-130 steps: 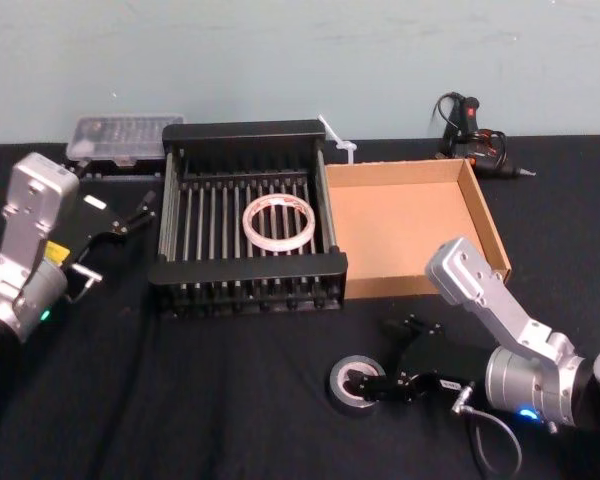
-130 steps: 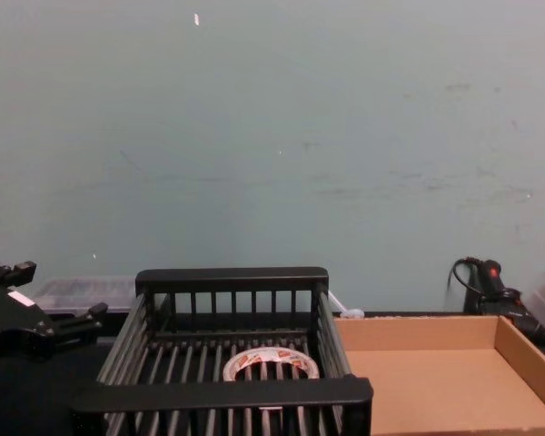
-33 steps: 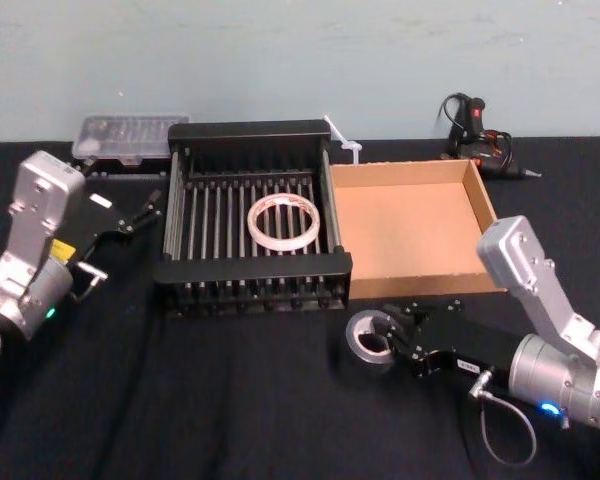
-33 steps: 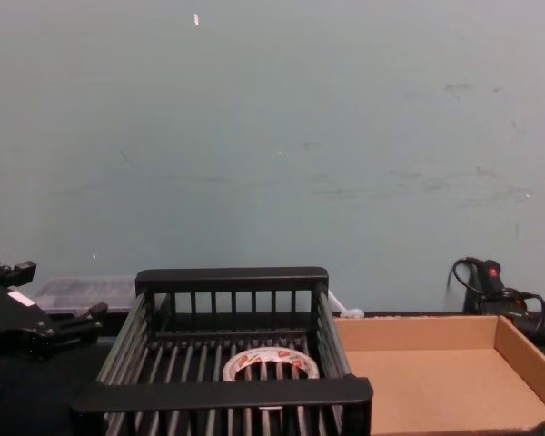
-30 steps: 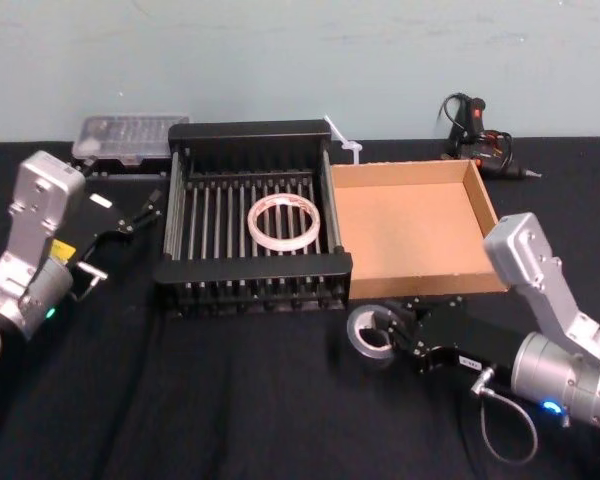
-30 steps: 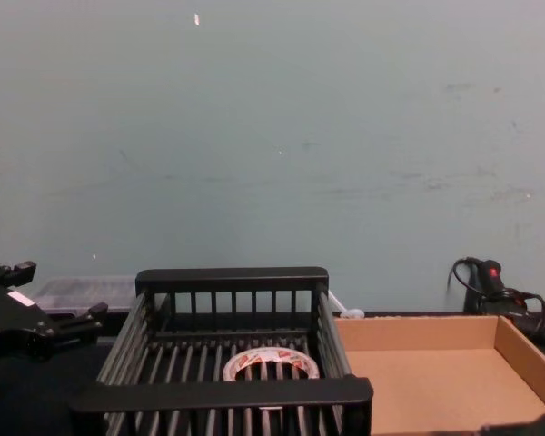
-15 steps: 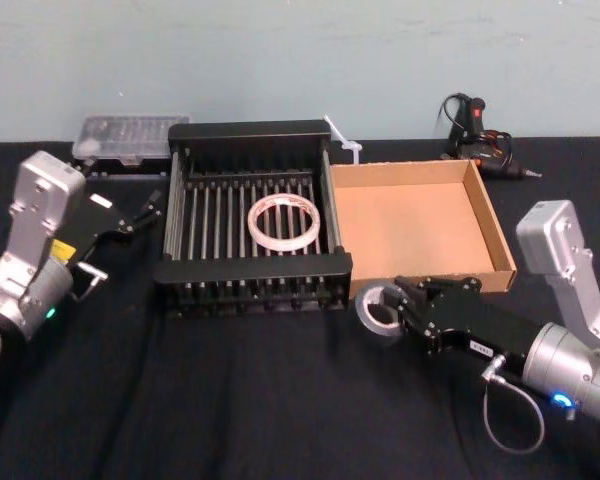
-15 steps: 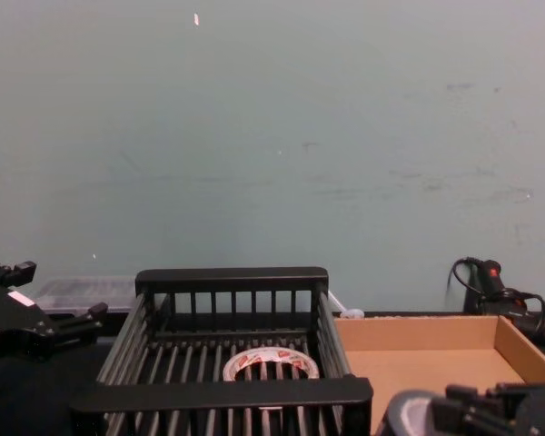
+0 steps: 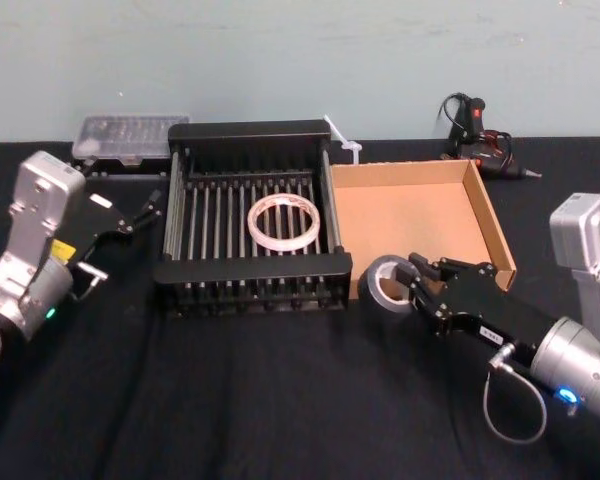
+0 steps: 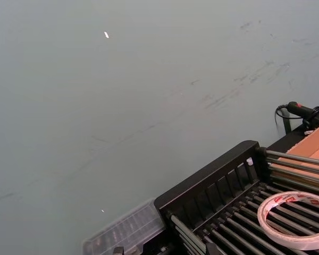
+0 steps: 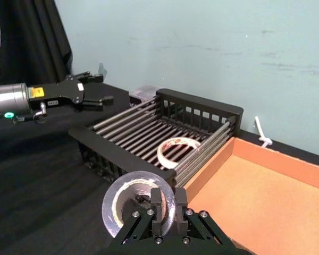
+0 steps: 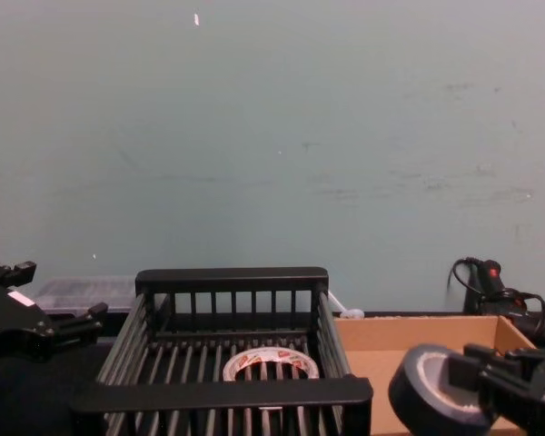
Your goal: Pick up the white tape and place it into the black box , Pick up the silver tape and place it into the brown box.
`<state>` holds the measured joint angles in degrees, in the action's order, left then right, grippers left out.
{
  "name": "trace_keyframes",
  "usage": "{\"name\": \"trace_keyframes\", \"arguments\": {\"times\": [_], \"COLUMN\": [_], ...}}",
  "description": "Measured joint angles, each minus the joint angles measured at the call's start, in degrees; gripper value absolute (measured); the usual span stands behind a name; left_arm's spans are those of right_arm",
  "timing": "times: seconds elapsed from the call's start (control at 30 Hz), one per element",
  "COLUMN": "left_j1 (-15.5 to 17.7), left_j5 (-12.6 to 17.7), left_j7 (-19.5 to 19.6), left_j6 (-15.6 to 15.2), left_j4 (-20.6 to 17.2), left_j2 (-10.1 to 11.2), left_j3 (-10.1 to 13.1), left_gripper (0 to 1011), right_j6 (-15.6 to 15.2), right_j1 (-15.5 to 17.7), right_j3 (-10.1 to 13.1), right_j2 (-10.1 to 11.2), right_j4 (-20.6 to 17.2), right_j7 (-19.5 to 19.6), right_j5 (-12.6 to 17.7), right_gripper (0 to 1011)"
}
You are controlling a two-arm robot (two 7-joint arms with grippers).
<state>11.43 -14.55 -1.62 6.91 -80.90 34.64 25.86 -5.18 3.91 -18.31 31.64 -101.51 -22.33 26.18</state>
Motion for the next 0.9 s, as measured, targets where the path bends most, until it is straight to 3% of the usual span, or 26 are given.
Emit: {"name": "trace_keyframes", "arguments": {"times": [0.33, 0.9], "left_j1": [0.0, 0.0], "left_j5": [0.0, 0.0], "left_j7": [0.0, 0.0], "left_j6": [0.0, 0.0], "left_j4": [0.0, 0.0], "left_j2": [0.0, 0.0], "left_j3": [0.0, 0.0], "left_gripper": [1001, 1001], "right_j6": [0.6, -0.9], "right_j1": [0.1, -5.0], "right_j3": [0.6, 0.9], "right_j2": [-0.9, -3.1], "right_j4": [0.2, 4.6], "right_j7": [0.2, 1.6], "right_j5": [0.4, -0.1], "right_gripper": [159, 159]}}
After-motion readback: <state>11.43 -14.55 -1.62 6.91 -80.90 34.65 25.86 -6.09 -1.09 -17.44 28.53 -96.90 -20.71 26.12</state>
